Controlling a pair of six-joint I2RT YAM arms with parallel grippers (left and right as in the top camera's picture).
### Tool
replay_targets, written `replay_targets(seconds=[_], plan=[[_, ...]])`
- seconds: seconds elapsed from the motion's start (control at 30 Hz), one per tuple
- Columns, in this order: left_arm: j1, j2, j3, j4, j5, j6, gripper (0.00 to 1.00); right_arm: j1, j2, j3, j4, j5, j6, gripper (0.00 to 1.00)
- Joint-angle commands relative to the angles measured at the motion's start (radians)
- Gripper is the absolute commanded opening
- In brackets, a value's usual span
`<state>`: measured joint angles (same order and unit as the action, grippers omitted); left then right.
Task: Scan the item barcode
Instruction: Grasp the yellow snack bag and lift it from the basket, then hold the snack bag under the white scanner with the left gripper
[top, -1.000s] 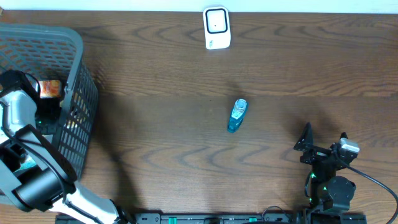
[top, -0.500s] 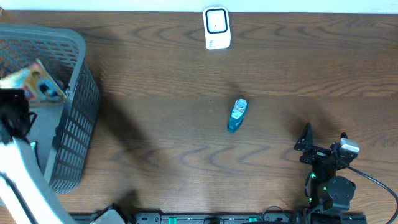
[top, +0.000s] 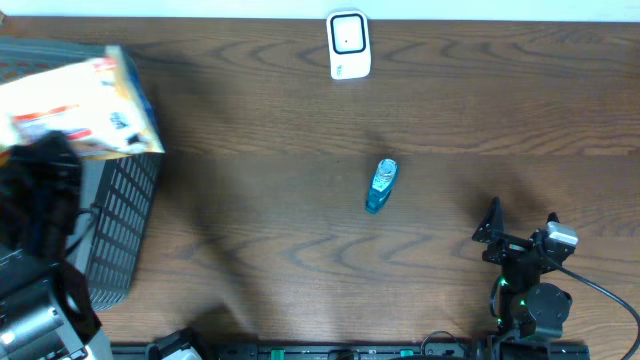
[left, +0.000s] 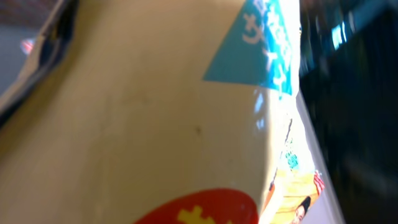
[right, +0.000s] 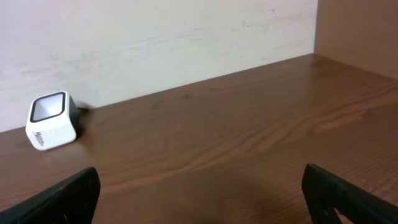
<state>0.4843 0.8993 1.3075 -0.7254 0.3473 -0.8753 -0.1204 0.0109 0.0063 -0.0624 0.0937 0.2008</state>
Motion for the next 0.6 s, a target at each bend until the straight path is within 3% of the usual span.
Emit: replay_targets(seconds=[0.0, 0.2, 0.37, 0.57], plan=[[-0.148, 0.016, 0.017, -0.016, 0.070, 0.172, 0.07, -0.005, -0.005, -0.001, -0.003, 0.002, -0.007, 0.99], [-0.441, 0.096, 0.016, -0.103, -0.055, 0.399, 0.07, -0.005, -0.005, -0.001, -0.003, 0.002, -0.007, 0.99], [-0.644, 0.215, -0.014, -0.142, -0.228, 0.411, 0.07, -0.005, -0.005, -0.001, -0.003, 0.002, -0.007, 0.99], [-0.804, 0.422, -0.034, -0.135, -0.240, 0.408, 0.07, -0.005, -0.005, -0.001, -0.003, 0.002, -0.007, 0.99]])
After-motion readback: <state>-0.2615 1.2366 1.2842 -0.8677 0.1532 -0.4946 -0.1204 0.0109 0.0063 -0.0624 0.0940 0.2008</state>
